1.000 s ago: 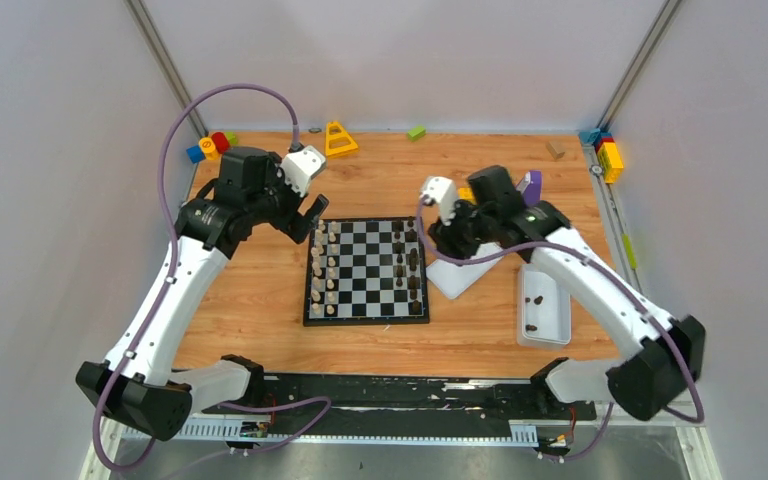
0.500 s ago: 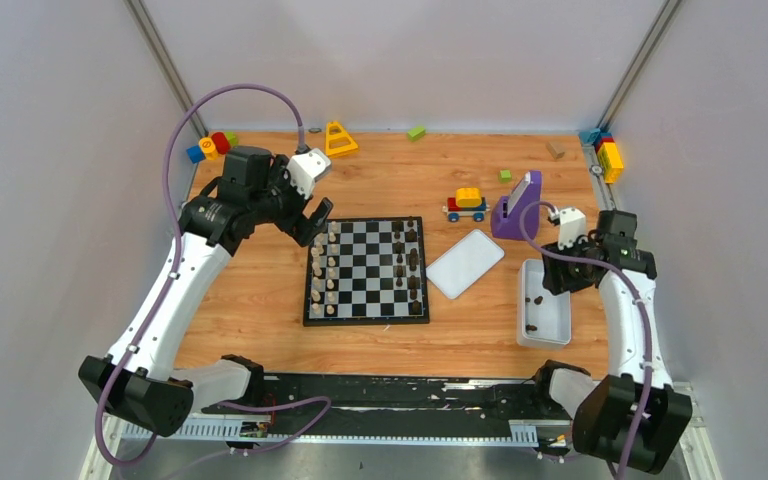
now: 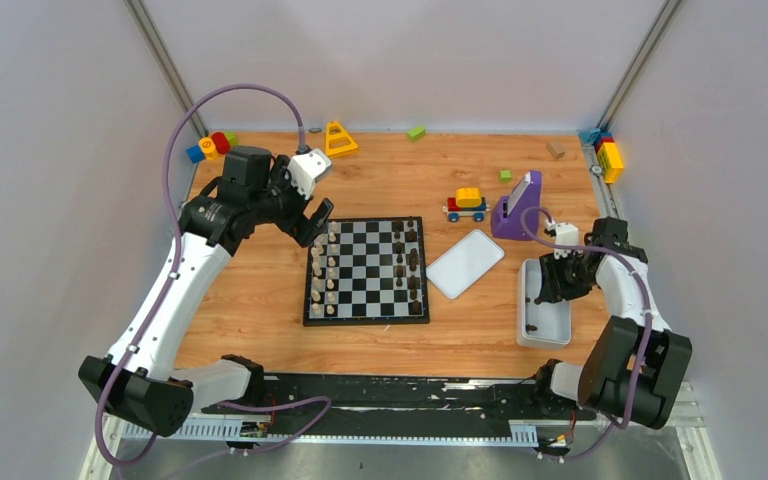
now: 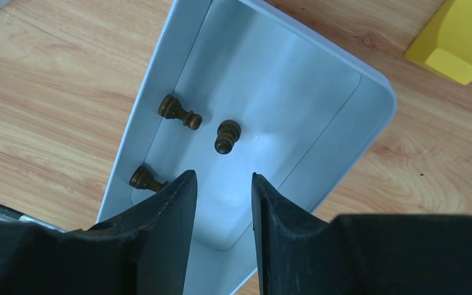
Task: Set up the chess pieces on the board
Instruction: Pick up the chess piece from the storage box.
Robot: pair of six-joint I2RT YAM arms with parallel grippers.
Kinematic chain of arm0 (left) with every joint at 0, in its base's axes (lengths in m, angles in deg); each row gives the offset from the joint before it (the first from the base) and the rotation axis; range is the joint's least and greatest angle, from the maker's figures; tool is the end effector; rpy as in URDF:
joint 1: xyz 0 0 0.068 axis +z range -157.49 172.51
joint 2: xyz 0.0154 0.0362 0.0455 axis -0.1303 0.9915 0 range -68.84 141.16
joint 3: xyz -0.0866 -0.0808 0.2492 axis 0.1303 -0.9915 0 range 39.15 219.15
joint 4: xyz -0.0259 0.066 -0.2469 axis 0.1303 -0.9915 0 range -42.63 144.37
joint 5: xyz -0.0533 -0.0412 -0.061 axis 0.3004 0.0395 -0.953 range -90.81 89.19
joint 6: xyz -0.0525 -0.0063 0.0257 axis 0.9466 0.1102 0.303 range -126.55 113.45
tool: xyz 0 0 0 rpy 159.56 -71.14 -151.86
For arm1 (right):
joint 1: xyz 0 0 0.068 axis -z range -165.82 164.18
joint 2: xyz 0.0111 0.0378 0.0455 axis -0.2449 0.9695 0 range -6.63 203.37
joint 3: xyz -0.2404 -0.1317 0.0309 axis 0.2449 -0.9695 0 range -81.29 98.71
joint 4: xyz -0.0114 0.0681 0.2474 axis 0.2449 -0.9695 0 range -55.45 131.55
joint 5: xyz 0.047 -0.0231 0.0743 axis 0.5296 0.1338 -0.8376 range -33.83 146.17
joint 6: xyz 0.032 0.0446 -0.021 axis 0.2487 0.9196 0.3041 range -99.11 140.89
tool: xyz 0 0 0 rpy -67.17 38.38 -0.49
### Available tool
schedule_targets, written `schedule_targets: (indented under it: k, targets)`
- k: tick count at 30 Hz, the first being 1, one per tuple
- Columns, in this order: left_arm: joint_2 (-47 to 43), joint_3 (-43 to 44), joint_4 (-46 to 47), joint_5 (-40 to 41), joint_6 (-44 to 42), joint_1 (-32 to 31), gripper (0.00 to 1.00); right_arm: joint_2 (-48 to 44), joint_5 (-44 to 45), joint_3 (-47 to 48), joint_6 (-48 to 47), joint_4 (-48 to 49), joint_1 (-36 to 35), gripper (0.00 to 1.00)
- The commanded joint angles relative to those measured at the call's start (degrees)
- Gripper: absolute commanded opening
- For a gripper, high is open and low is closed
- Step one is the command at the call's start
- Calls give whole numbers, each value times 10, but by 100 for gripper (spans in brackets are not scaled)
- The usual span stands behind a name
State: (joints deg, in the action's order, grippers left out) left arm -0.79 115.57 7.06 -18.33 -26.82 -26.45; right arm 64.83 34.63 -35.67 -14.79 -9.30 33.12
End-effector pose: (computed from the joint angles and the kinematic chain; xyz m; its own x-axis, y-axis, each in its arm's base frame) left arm 0.2210 -0.0895 0.3836 -0.3735 0.4777 -0.7951 0.7044 0.7038 0.0919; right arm 0.1975 -0.0512 0.2056 -0.8772 -0.2724 -0.3953 -0.3564 0.9212 0.1559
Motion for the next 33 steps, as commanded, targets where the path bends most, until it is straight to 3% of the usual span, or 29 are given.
schedule_targets:
  k: [1,13,23,33]
  targets:
    - [-13,0,17,-9,-6,3,100,21,-15,-16,-7,51,3,38]
    - [-9,0,17,-4,-7,4,100,65,-31,-13,3,87,2,36]
    - [-13,-2,18,0,-8,4,100,78,-25,-10,0,89,2,27]
    - [-12,0,17,1,-8,4,100,57,-32,29,2,47,1,5]
